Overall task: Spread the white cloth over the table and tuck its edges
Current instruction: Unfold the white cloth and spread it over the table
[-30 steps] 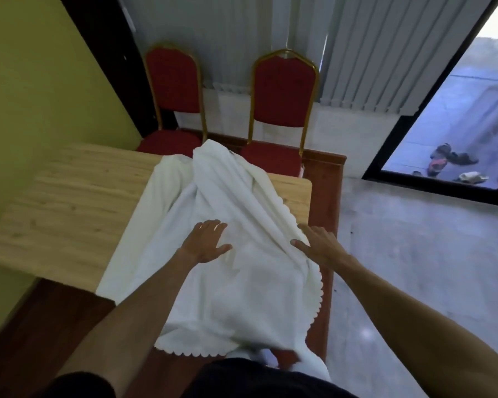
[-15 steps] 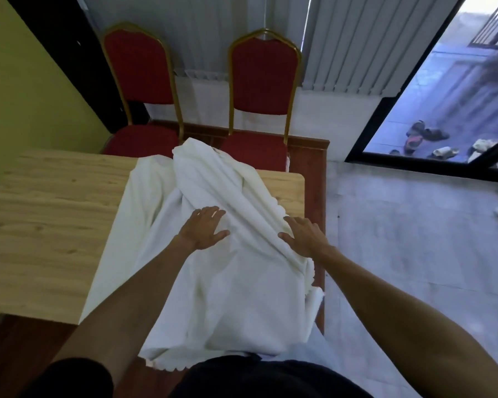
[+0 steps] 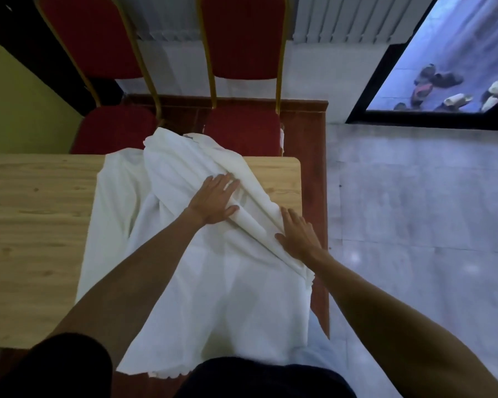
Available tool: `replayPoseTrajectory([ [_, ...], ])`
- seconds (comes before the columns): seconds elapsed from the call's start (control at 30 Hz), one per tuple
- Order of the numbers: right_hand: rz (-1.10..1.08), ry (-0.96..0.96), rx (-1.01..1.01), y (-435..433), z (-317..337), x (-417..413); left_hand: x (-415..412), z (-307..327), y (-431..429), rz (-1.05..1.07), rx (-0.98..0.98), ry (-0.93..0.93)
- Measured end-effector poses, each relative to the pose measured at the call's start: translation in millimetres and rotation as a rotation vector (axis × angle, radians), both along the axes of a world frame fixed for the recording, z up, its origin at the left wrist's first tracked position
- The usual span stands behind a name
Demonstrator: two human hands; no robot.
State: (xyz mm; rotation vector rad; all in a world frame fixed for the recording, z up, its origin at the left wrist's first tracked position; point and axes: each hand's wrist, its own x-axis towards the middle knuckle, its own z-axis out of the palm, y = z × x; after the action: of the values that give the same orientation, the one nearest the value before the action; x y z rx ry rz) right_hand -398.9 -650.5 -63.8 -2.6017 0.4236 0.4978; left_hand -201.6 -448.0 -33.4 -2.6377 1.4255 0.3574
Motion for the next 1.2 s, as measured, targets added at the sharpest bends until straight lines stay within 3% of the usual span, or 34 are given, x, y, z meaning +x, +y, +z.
replayPoseTrajectory([
  [0.23,-0.016,-0.083,0.016,-20.8,-33.4,-1.7,50.4,-29.9,-30.9,0.03,0.109,-0.006],
  [0.4,-0.165,-0.124,0.005,-55.8,-31.7,-1.5,75.9,-48.5,-52.9,0.014,0.143,-0.006],
  [0.73,-0.437,-0.256,0.116,-165.2,-12.9,33.2,108.4,-74.6,-144.8,0.007,-0.081,-0.054],
  [0.97,-0.454,-0.236,0.028,-248.9,-19.8,34.4,128.9,-53.4,-243.8,-0.123,-0.113,-0.097],
  [1.2,-0.548,-0.15,-0.073,-294.7,-32.7,-20.0,112.5,-36.5,-347.5,-0.371,-0.122,-0.135],
])
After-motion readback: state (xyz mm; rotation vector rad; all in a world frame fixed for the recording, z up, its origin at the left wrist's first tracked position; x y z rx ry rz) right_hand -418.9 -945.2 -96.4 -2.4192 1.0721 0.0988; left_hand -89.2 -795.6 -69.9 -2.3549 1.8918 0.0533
